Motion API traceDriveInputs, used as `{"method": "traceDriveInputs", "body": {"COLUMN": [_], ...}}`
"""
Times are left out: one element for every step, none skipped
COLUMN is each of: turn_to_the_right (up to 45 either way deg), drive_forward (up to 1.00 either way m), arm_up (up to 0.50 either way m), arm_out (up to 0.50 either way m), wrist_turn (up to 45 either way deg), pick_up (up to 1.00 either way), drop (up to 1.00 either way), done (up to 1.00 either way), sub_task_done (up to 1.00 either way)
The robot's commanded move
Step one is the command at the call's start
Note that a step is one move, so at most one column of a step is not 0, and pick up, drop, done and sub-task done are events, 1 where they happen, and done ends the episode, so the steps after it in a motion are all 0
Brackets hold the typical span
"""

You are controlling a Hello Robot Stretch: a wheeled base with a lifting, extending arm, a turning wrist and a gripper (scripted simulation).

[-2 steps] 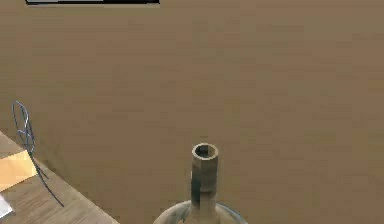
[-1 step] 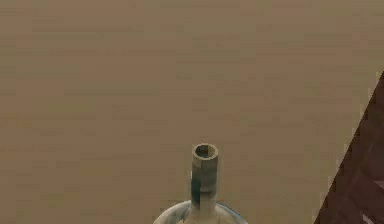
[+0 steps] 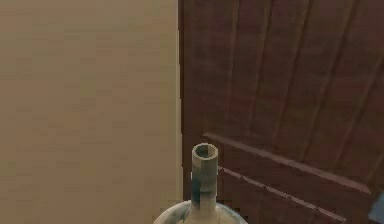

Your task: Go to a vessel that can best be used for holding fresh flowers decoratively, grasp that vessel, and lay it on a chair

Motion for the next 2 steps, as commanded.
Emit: {"method": "traceDriveInputs", "body": {"turn_to_the_right": [42.0, -45.0], "drive_forward": [0.0, 0.0], "arm_up": [0.0, 0.0], "arm_out": [0.0, 0.0], "wrist_turn": [0.0, 0.0], "pick_up": [0.0, 0.0], "drop": [0.0, 0.0], "done": [0.0, 0.0], "sub_task_done": [0.0, 0.0]}}
